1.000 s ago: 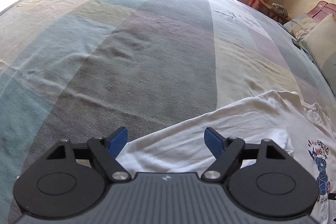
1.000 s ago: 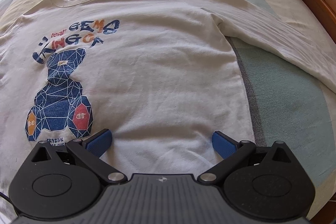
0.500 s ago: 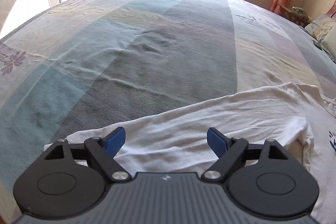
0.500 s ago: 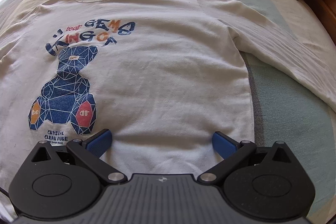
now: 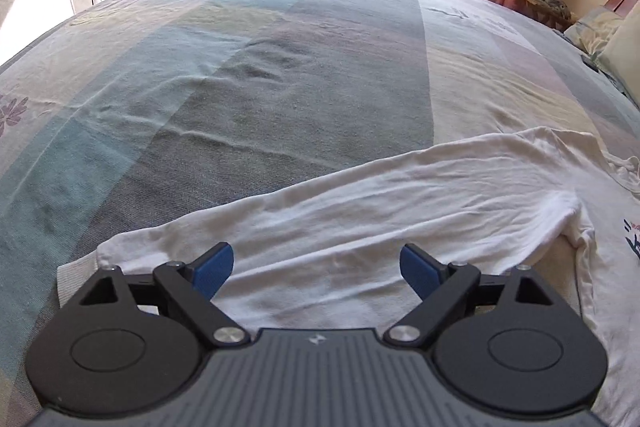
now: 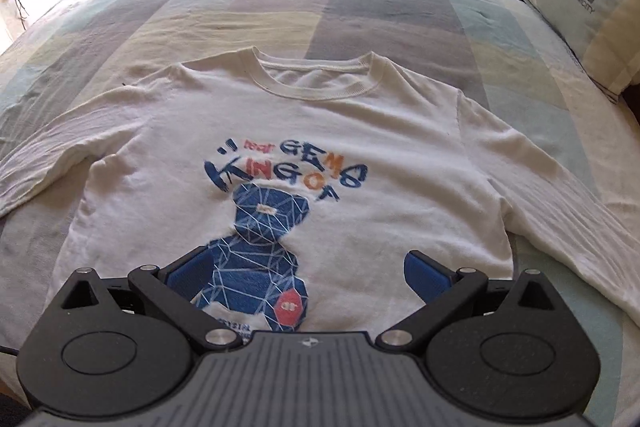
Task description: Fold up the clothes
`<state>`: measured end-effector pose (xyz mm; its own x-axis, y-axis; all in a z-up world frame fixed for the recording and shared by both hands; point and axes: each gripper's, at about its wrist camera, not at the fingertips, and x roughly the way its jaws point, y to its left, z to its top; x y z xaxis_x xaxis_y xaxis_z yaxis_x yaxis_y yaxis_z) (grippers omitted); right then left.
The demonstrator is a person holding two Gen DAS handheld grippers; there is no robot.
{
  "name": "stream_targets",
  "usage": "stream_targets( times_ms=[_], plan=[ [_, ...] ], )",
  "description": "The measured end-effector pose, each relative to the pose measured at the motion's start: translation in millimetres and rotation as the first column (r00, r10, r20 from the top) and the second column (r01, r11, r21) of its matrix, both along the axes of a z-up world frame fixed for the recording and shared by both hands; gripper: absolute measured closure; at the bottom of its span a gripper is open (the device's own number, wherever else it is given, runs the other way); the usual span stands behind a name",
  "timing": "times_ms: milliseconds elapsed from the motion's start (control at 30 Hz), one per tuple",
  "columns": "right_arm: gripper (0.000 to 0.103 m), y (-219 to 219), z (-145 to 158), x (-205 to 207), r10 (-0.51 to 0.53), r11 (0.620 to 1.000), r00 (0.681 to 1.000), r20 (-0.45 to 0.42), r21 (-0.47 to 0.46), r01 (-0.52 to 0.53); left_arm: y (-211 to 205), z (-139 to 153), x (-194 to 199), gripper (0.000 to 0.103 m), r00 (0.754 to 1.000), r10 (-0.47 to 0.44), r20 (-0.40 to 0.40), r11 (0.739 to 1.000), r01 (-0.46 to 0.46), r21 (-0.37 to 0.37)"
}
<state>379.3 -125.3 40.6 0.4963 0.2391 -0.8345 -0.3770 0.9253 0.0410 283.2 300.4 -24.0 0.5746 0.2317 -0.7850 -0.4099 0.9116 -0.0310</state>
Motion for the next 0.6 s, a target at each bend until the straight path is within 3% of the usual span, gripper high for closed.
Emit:
stream_targets(
  times_ms=[133,300,400,600],
  plan=[
    [0.000,79.8,-6.0,24.3,0.165,0.985,0.986,0.024,0.040,-0.166,-1.6,-9.1,0.3,0.011,1.000,-0.003,-0.022,1.000,0.004,0.016],
    [0.000,155.1,-32.8,49.0,0.252,0.967,0.967,0.033,-0.055,-0.250,6.5,-4.5,-14.7,0.011,1.000,0.018,-0.015,1.000,-0.018,0.006],
    [0.000,177.8,-42.6,43.8,0.309,0.950,0.950,0.045,-0.061,-0.306,8.4,0.0,-28.9,0.011,1.000,-0.001,0.019,1.000,0.002,-0.028],
    [0.000,190.9,-61.3,54.9,0.243,0.966,0.967,0.073,-0.105,-0.235,10.9,-8.0,-33.1,0.010,1.000,-0.009,0.001,1.000,0.009,-0.007]
  ],
)
